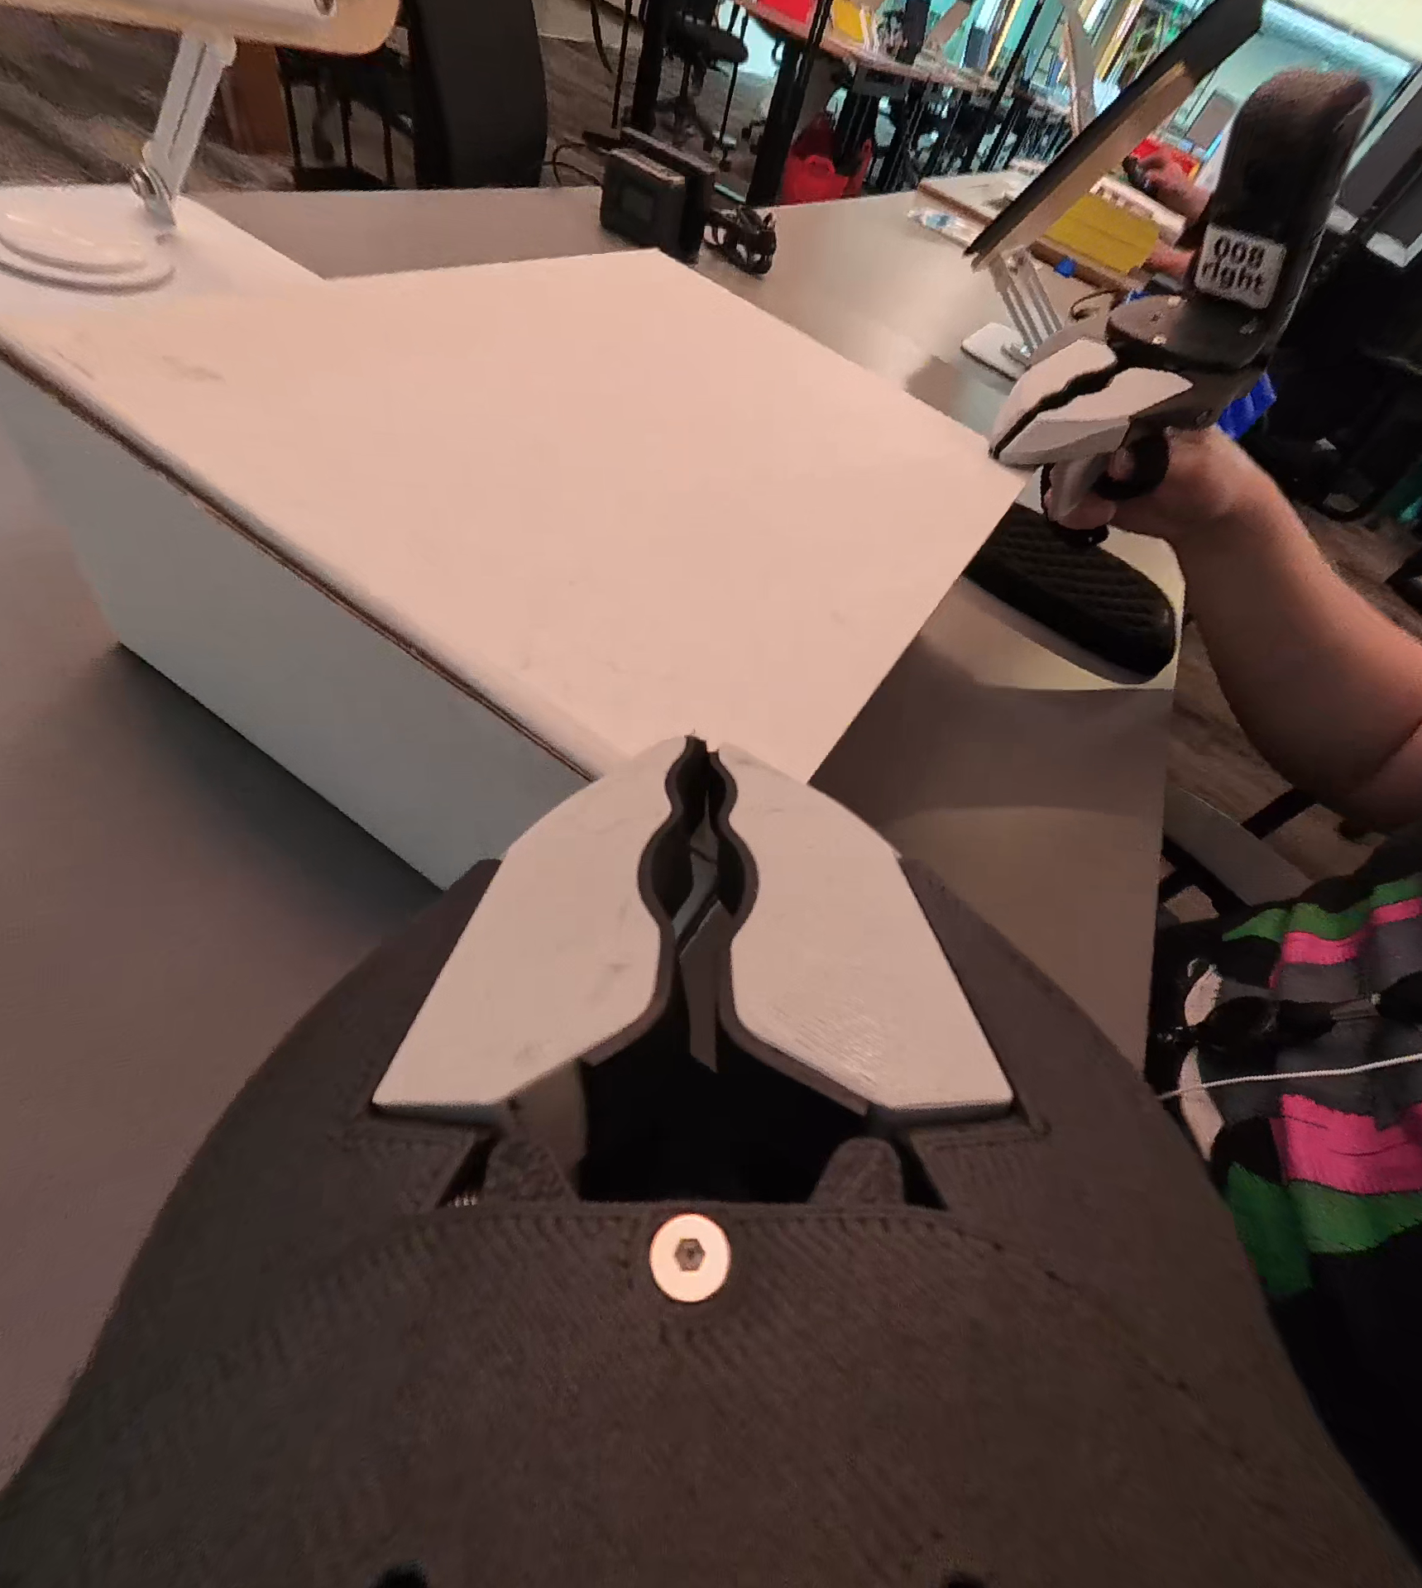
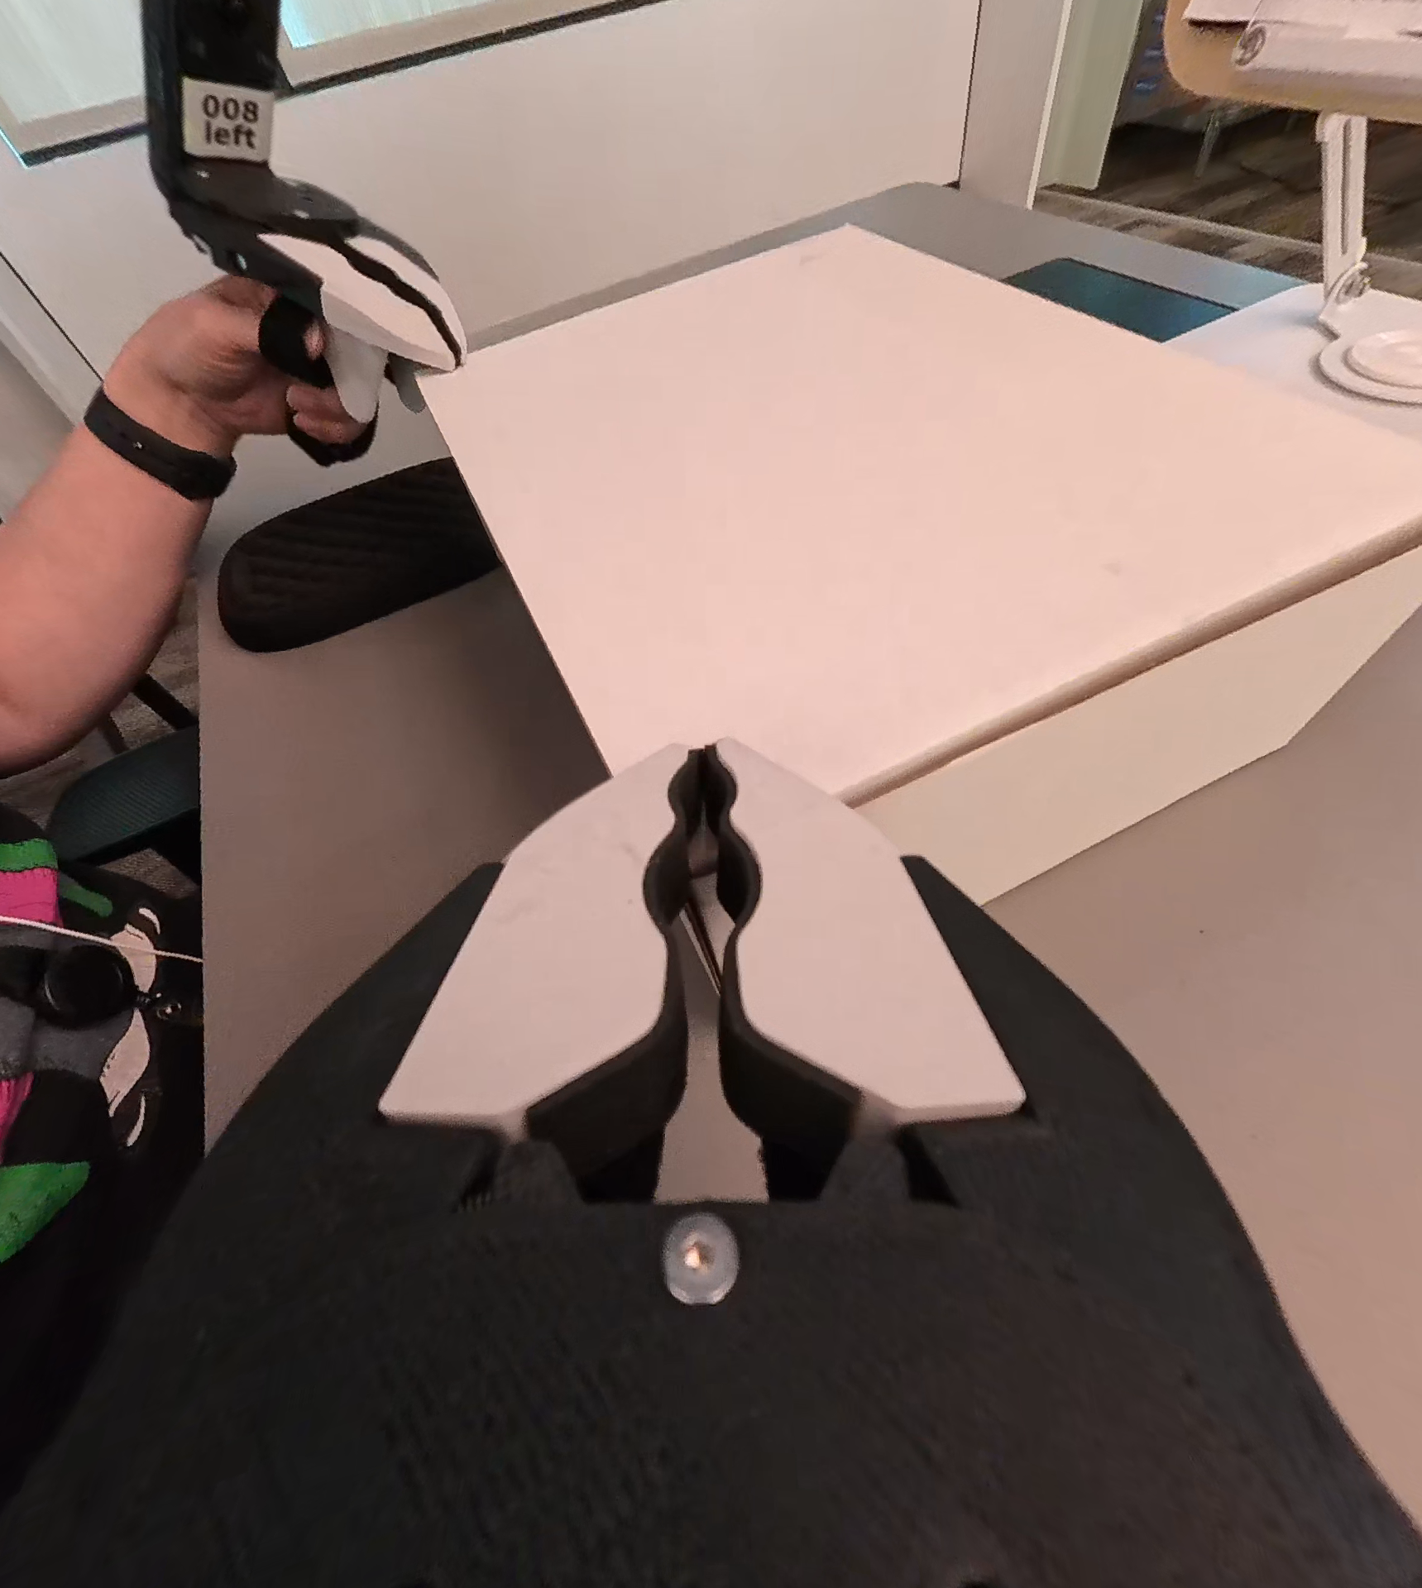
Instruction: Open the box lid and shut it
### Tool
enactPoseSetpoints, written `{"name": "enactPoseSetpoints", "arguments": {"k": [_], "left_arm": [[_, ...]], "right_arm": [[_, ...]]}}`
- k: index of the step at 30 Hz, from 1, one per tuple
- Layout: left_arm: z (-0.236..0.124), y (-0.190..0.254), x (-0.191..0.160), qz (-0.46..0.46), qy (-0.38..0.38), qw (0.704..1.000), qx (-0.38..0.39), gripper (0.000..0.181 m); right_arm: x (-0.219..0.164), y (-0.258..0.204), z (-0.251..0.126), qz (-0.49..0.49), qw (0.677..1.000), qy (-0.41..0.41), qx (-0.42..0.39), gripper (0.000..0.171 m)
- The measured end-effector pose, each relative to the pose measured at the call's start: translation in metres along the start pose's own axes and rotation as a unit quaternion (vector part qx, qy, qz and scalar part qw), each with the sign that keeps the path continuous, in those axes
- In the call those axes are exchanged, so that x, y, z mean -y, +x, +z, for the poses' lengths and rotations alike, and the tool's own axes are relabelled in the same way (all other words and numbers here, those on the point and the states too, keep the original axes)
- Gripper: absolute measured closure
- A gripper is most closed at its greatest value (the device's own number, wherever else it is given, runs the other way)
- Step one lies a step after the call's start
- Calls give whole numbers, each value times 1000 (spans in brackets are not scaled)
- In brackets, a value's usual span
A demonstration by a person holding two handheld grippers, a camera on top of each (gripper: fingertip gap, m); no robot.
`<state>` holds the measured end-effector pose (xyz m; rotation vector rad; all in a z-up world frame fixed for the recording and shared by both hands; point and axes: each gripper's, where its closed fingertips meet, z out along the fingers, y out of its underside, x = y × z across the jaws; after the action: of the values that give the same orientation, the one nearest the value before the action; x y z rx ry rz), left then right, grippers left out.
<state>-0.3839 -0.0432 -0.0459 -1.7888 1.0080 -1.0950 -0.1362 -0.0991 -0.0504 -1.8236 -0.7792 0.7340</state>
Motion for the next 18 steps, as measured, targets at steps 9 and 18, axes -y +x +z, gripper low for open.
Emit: {"name": "enactPoseSetpoints", "arguments": {"k": [9, 18], "left_arm": [[-8, -11, 4, -18, 44, 999, 4, 181], [2, -176, 41, 136, -87, 957, 243, 181]], "right_arm": [[2, 1, -5, -45, 999, 4, -9, 171], [5, 180, 4, -296, 905, -214, -220, 170]]}}
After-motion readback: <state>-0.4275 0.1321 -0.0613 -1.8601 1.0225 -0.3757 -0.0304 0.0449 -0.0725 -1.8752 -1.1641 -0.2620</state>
